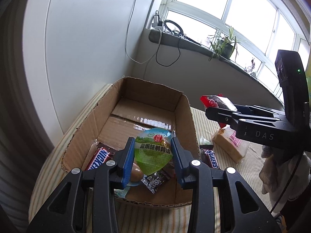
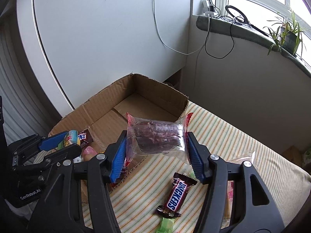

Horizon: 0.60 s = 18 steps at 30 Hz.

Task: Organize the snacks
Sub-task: 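Carry the jelly cup with left gripper while right gripper carries the cake packet to the box, then open left gripper inside the box while right gripper drops the cake packet in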

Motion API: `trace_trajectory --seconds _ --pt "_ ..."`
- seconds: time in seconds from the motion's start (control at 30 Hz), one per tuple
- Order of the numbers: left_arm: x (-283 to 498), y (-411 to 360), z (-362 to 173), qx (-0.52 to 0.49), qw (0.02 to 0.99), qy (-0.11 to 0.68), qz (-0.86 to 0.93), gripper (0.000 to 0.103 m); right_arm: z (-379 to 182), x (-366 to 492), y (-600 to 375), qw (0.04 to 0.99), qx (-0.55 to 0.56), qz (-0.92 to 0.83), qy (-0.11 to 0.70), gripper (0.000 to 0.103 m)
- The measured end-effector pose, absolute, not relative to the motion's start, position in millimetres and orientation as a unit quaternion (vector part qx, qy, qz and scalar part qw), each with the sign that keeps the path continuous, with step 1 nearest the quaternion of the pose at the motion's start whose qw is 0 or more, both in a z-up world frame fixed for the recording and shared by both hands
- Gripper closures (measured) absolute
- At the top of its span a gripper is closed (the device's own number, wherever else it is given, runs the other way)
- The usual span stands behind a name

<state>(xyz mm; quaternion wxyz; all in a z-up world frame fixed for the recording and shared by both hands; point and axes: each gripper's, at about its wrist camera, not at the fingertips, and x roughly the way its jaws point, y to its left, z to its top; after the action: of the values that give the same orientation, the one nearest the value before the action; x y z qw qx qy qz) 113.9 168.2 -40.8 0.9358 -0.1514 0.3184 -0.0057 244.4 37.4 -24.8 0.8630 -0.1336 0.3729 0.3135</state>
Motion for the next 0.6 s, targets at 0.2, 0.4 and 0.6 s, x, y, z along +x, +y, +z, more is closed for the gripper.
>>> trace_trajectory --seconds 0.2,0.4,0.6 --pt "115 178 -43 -0.154 0.935 0.32 0.005 0.068 -35 252 59 0.854 -0.131 0.325 0.384 0.042" --pt "116 184 -46 -0.157 0.933 0.323 0.011 0.067 -43 254 68 0.848 -0.134 0.331 0.392 0.042" --pt "116 183 -47 -0.157 0.932 0.326 0.012 0.067 -45 255 69 0.847 -0.133 0.331 0.394 0.036"
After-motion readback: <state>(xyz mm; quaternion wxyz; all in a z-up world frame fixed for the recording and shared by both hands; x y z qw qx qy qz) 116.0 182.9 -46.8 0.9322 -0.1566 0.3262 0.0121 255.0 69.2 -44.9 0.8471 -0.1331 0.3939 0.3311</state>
